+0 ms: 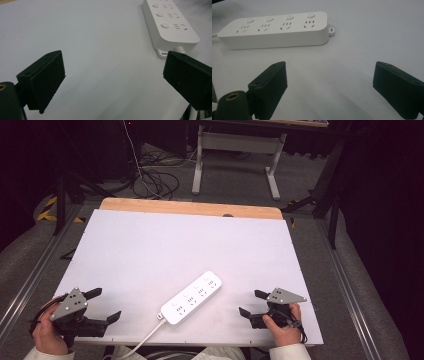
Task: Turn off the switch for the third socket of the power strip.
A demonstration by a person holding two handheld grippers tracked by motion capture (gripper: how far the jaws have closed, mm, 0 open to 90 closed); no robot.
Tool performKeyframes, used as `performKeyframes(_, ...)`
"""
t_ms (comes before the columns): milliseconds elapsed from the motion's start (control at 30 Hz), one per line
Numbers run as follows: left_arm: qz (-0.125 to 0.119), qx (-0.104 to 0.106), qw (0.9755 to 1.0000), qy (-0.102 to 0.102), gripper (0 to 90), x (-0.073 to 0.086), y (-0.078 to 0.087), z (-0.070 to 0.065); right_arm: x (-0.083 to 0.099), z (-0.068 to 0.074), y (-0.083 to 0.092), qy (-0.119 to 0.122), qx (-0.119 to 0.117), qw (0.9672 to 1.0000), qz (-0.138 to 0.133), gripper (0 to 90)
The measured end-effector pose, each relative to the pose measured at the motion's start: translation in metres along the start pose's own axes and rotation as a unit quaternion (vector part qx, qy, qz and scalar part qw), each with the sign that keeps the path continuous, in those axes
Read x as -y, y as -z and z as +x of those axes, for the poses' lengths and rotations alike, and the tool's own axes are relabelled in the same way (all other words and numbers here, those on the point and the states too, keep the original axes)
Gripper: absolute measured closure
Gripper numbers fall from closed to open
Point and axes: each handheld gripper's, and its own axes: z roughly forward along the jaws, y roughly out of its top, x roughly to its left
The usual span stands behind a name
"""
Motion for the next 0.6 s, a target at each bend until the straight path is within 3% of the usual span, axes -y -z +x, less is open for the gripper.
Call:
performKeyframes(133,0.004,-0.006,0.9999,-0.014,4.7,0.0001,-0.0021,-0.0011,-0.0019,0.0001,0.0019,0.005,0.006,0.9999,-0.006,12.1)
performKeyframes(600,0.004,-0.012,0.9999,-0.010,5.3,0.0005,-0.0024,-0.0003,-0.0021,0.0004,0.0050,0.015,0.012,0.9998,-0.009,11.6)
